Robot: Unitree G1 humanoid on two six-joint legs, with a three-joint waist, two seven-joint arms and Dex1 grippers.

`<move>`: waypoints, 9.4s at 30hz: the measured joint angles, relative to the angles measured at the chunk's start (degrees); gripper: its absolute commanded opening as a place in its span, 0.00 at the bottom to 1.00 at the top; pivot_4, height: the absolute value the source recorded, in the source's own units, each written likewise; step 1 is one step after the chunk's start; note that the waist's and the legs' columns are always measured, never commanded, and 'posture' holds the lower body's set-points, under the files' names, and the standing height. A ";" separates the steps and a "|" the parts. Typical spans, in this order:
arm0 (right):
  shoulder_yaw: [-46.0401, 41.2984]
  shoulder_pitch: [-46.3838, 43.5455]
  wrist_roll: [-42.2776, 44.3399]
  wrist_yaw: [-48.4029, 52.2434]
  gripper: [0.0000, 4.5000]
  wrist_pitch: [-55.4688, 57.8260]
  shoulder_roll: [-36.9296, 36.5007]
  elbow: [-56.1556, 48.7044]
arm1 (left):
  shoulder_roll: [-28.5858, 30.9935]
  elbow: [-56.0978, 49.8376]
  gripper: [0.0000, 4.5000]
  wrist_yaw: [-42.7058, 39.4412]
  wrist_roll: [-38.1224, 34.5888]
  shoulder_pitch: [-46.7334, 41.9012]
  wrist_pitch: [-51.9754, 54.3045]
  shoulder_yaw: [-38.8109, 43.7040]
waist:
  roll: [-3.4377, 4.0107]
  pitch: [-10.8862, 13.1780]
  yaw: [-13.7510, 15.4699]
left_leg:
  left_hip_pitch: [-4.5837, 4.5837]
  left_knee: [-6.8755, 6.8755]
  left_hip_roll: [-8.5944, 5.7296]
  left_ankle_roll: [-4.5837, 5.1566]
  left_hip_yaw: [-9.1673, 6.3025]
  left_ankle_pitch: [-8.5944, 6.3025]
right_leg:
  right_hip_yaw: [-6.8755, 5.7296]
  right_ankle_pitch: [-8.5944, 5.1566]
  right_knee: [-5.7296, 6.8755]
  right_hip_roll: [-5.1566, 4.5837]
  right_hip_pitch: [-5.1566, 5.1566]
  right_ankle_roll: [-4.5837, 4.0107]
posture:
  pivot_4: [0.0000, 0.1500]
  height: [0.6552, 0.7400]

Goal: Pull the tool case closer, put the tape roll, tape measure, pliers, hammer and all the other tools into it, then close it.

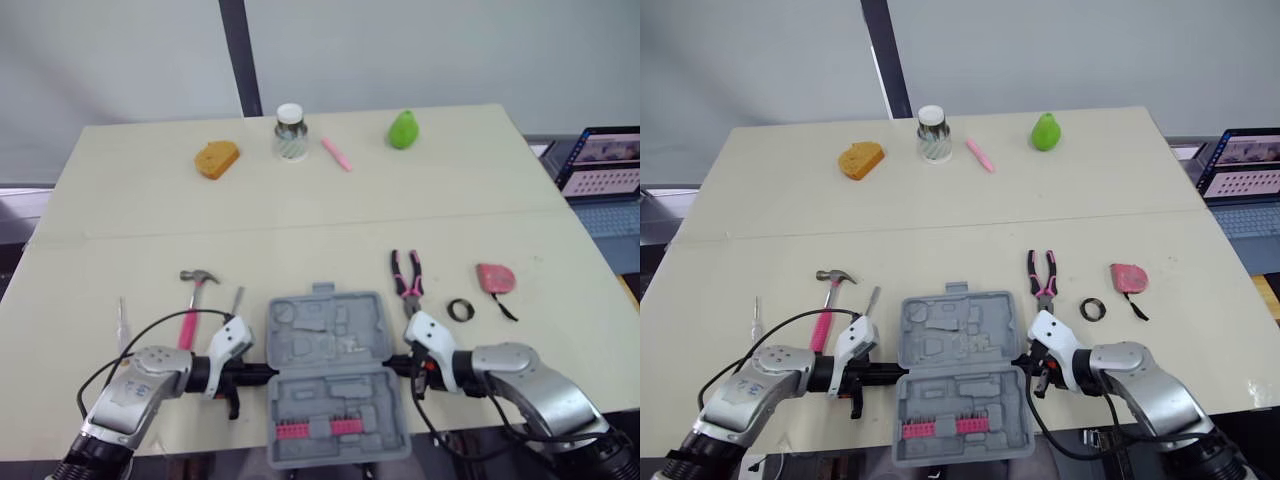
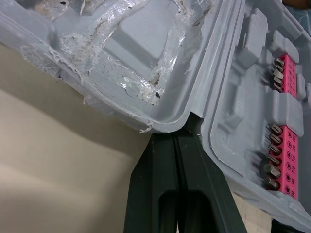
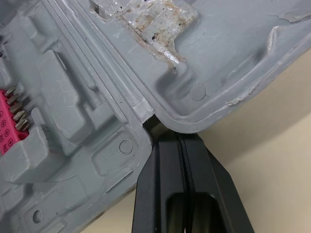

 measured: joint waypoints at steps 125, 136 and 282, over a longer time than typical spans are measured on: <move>-36.10 25.20 22.07 13.78 0.99 -2.82 -14.60 -5.97 | -7.53 -12.17 0.99 -14.99 -20.25 41.06 -42.74 35.43 | 0.34 0.09 3.19 | 0.03 -0.01 -1.37 0.93 -1.40 -0.04 | -2.70 0.09 -1.79 -1.70 1.89 0.60 | 1.00 0.98; -36.42 20.82 17.99 11.30 0.99 -2.71 -17.11 -4.13 | -5.12 -18.04 0.99 -11.04 -17.78 33.51 -43.75 29.86 | 0.35 0.09 2.82 | 0.09 0.05 -0.85 0.75 -1.17 -0.14 | -2.34 0.14 -1.93 -1.06 1.88 0.56 | 1.00 0.98; 15.67 -37.60 3.77 -7.47 0.01 17.46 21.07 9.82 | -5.35 -13.27 1.00 0.61 -20.16 36.01 -34.13 35.04 | 0.37 0.18 -0.47 | -0.11 -0.26 -0.47 0.28 -0.40 0.08 | -1.23 0.11 -0.59 -0.83 0.24 0.04 | 1.00 0.98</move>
